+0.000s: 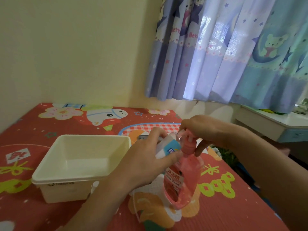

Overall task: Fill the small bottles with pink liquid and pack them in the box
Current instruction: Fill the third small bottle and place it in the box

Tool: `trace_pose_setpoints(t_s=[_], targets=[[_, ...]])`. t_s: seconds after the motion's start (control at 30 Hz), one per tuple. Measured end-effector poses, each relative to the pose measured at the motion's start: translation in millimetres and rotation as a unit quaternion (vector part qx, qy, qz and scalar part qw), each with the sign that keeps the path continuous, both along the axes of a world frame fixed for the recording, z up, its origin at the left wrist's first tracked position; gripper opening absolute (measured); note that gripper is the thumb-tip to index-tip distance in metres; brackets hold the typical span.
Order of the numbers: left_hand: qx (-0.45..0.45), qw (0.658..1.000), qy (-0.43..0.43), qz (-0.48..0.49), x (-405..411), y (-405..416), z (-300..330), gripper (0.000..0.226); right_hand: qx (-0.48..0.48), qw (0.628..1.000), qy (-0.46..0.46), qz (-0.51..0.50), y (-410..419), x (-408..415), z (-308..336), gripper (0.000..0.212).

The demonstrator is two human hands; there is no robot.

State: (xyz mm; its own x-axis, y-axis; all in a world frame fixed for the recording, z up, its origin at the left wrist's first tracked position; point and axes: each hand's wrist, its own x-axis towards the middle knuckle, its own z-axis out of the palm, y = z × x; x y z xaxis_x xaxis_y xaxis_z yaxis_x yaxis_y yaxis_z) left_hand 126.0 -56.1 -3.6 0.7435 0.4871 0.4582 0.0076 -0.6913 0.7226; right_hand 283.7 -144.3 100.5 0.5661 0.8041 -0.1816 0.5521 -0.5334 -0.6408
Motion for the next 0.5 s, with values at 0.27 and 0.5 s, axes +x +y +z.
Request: trace_pose_setpoints(t_s=[0.27,0.5], targets=[[0.005,1.0,-0.024,0.014,-8,1,-1,0.041,-0.01,0.998,-0.03,0.046,5,2,-1,0.018],[0.022,0.998,-0.049,0.037,-4,-3,-5,0.044,-0.116,0.993,0.005,0.027,14,11,6,0.019]])
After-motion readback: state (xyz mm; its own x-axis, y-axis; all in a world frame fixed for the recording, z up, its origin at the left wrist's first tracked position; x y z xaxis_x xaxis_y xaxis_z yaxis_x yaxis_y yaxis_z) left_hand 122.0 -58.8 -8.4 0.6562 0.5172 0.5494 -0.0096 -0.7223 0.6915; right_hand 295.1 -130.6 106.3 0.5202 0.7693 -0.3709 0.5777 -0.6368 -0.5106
